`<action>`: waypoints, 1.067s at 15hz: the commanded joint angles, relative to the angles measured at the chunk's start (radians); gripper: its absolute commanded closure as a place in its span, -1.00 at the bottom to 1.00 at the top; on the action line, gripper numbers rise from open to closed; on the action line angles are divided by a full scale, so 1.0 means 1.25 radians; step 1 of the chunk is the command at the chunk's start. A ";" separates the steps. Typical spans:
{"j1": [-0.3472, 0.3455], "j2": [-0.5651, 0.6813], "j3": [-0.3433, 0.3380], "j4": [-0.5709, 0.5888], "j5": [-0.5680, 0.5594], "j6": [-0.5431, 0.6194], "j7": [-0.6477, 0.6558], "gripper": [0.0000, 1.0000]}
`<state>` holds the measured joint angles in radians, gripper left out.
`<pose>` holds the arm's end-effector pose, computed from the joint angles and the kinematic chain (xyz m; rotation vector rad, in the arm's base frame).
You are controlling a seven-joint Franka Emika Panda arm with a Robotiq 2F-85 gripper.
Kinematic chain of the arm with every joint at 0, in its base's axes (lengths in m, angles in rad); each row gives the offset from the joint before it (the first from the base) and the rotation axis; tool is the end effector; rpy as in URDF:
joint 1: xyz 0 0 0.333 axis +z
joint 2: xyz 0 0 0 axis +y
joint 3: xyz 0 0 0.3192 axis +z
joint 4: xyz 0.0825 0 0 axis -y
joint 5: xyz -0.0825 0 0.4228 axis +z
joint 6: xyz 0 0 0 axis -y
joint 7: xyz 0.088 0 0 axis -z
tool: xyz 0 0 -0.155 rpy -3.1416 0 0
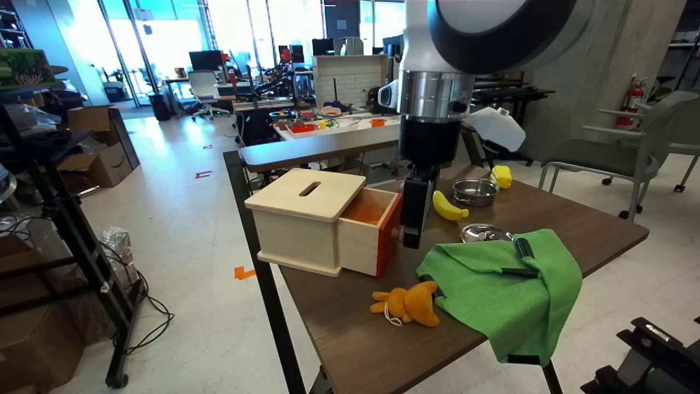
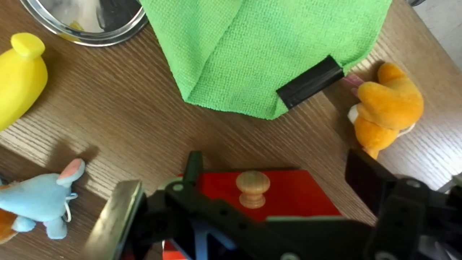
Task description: Close the drawer
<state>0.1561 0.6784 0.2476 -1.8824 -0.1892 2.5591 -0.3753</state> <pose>0.6046 0.2607 0.0791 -2.7972 -1.3194 -0.0402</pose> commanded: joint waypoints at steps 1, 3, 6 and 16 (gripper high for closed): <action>0.010 0.021 -0.009 0.037 0.001 -0.007 0.003 -1.00; 0.013 0.026 -0.013 0.048 0.000 -0.002 0.007 -1.00; 0.014 0.041 -0.012 0.078 0.004 -0.013 0.007 -1.00; 0.035 0.098 -0.013 0.160 -0.001 -0.048 0.009 -1.00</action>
<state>0.1755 0.7686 0.2410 -1.7431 -0.1895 2.5381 -0.3727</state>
